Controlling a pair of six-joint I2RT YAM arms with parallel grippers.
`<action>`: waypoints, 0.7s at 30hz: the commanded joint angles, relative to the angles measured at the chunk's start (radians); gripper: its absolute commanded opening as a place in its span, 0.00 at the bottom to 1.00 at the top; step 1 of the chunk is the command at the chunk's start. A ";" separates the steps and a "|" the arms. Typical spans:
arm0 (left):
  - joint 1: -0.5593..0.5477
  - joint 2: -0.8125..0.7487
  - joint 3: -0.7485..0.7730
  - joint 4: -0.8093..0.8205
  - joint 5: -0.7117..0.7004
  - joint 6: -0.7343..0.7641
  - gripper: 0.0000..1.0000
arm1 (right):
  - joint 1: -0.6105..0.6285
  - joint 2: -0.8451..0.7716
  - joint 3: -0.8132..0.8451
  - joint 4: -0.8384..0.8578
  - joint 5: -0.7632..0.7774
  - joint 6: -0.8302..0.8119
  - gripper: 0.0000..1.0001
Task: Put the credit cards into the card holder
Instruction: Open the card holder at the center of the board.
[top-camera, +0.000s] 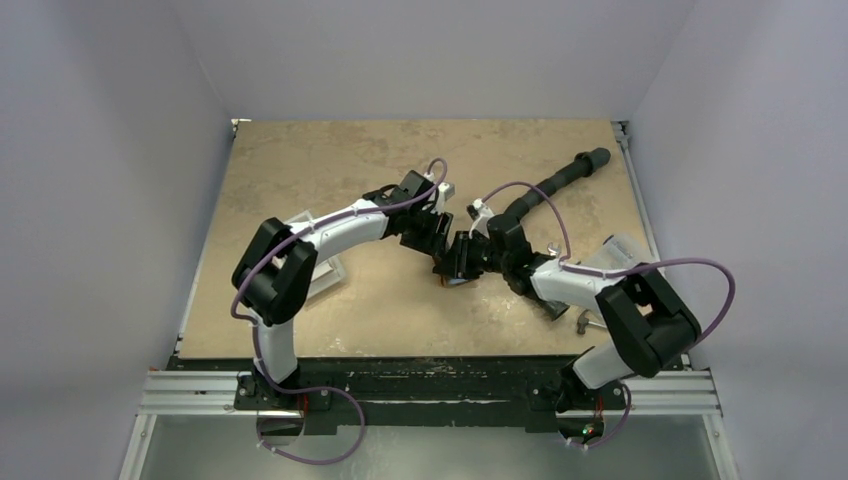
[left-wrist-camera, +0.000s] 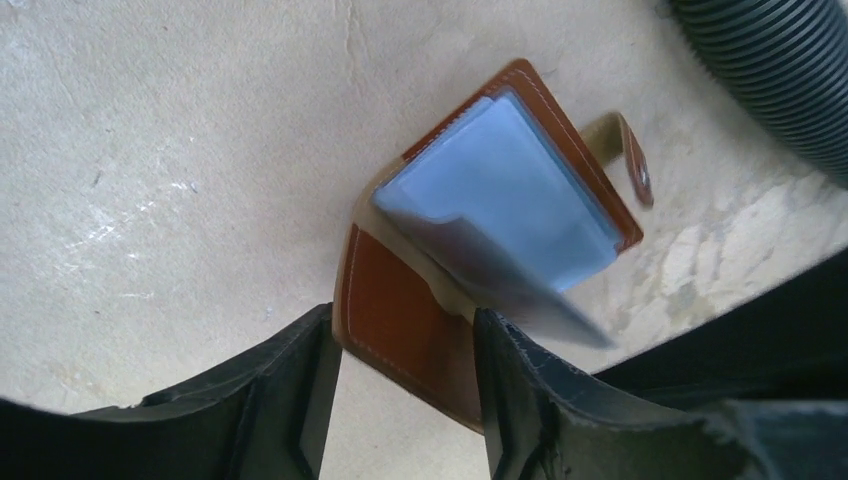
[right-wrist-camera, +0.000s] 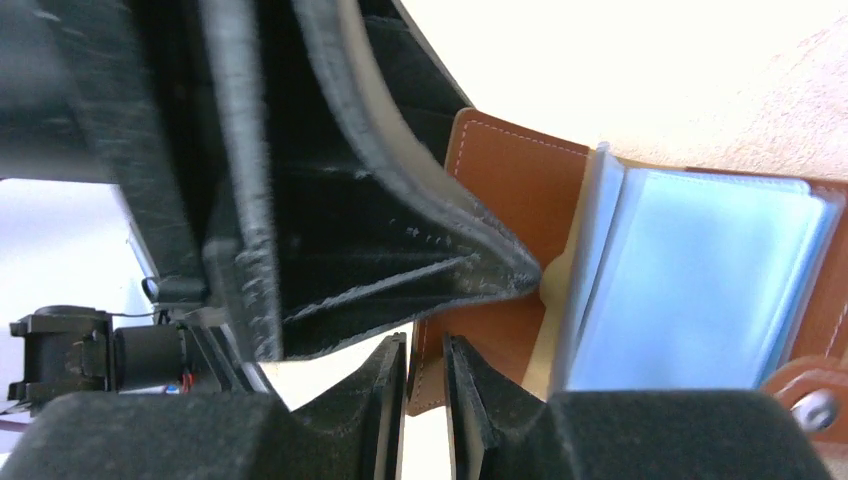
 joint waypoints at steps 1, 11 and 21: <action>-0.003 0.047 0.050 -0.064 -0.062 0.014 0.48 | 0.000 -0.083 -0.013 0.012 -0.015 -0.011 0.28; -0.004 0.072 0.065 -0.097 -0.097 0.026 0.27 | -0.081 -0.332 -0.030 -0.260 0.116 -0.101 0.60; -0.004 0.057 0.058 -0.079 -0.063 0.020 0.25 | -0.086 -0.254 0.038 -0.249 0.046 -0.116 0.39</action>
